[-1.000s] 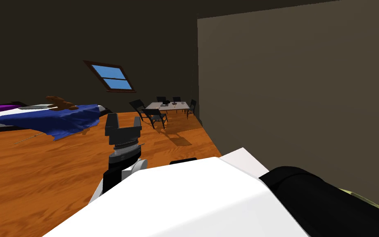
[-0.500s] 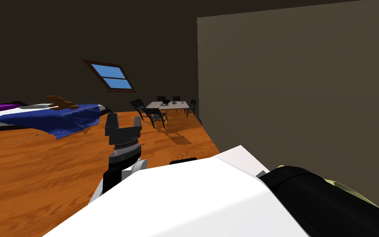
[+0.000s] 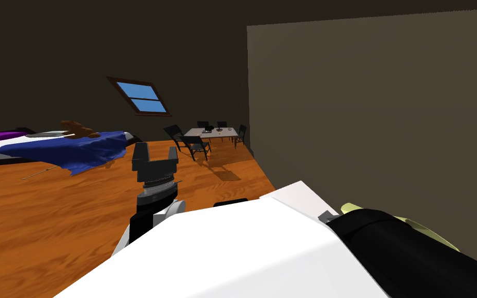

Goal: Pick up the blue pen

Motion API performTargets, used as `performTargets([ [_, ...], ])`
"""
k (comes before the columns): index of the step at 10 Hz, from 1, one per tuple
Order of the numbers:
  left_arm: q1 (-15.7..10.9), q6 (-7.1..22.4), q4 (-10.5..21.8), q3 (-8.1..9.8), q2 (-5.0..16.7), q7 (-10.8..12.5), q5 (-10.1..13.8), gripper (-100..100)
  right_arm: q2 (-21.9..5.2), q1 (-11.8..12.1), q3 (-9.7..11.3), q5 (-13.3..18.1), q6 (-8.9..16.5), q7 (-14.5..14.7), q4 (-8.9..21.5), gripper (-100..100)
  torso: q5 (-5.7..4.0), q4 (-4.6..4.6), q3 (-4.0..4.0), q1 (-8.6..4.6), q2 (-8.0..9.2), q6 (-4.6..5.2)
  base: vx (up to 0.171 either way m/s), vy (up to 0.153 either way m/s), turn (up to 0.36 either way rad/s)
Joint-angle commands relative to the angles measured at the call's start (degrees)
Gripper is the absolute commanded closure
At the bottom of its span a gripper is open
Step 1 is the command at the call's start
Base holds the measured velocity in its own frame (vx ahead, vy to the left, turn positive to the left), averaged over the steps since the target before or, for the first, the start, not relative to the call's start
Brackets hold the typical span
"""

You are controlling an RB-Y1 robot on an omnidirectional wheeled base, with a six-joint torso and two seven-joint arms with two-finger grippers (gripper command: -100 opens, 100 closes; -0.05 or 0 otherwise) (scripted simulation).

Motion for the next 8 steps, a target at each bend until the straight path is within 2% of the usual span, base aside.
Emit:
performTargets([
  [1,0.0,0.0,0.0,0.0,0.0,0.0,0.0,0,-0.22,0.29,0.25,0.18,0.27,-2.86,-0.82,-100,0.0,0.0,0.0,0.0,0.0,0.0,0.0,0.0,0.0],
  [2,0.0,0.0,0.0,0.0,0.0,0.0,0.0,0,-0.22,0.29,0.25,0.18,0.27,-3.89,-0.82,-100,0.01,-0.01,-0.02,0.02,-0.04,0.0,0.0,0.0,0.0],
  [3,0.0,0.0,0.0,0.0,0.0,0.0,0.0,0,-1.71,-1.4,3.07,3.01,1.36,-5.79,-3.51,-100,0.01,-0.01,-0.03,0.02,-0.05,0.0,-0.005,-0.014,-0.04],
  [5,0.0,0.0,0.0,0.0,0.0,0.0,0.0,0,-1.71,-1.4,3.32,3.39,1.36,-10.69,-3.51,-100,-0.01,-0.01,-0.04,-0.03,-0.06,0.0,-0.002,-0.005,-0.013],
  [6,0.0,0.0,0.0,0.0,0.0,0.0,0.0,0,-3.21,-3.1,6.34,6.29,2.46,-12.56,-6.21,-100,0.0,-0.02,-0.04,0.01,-0.06,-0.01,-0.002,-0.006,-0.016],
  [7,0.0,0.0,0.0,0.0,0.0,0.0,0.0,0,-3.21,-3.1,6.39,6.6,2.46,-12.35,-5.84,-100,-0.01,-0.01,-0.04,-0.01,-0.07,-0.02,-0.004,-0.01,-0.028],
  [8,0.0,0.0,0.0,0.0,0.0,0.0,0.0,0,-3.21,-3.1,6.39,6.6,2.46,-13.43,-6.21,-100,0.0,-0.02,-0.04,-0.02,-0.06,0.0,-0.003,-0.008,-0.024],
])
